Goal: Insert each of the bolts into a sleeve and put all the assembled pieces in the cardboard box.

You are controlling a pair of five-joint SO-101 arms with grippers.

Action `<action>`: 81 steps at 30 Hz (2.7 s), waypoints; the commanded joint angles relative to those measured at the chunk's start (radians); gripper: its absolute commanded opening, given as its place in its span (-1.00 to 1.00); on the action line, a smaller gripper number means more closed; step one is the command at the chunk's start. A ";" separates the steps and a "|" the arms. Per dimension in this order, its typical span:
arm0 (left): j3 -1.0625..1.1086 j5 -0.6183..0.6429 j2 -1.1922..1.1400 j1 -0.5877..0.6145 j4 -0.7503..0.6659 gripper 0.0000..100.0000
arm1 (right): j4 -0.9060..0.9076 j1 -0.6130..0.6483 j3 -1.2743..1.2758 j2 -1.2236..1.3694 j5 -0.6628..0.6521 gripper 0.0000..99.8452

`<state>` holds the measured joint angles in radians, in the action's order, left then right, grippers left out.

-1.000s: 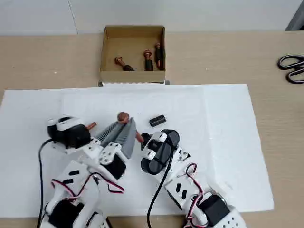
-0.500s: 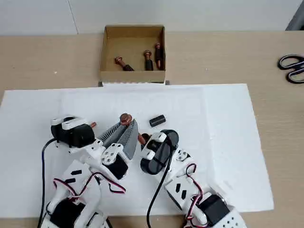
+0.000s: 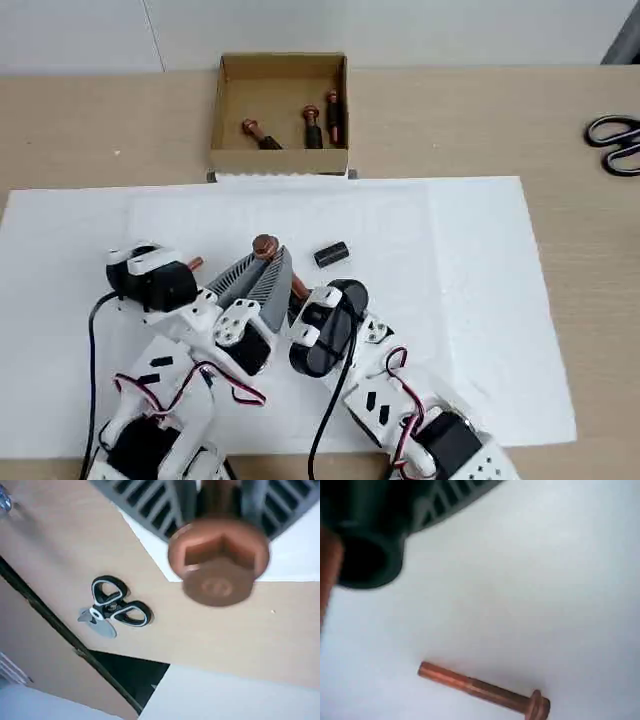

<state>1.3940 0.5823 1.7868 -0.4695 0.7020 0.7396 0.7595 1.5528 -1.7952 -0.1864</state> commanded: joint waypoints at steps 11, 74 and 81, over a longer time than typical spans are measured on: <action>-0.002 -0.034 0.011 0.002 -0.028 -0.99 | -0.019 -0.012 -0.037 -0.010 -0.006 -1.00; 0.058 -0.192 0.012 -0.157 0.339 -0.98 | -0.025 -0.012 -0.117 -0.010 -0.041 -1.00; 0.059 -0.192 0.012 -0.157 0.341 -0.85 | -0.022 -0.012 -0.114 -0.010 -0.041 -1.00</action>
<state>1.4246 0.3951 1.8036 -0.5999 1.0319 0.7442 0.7564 1.5344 -1.7906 -0.2217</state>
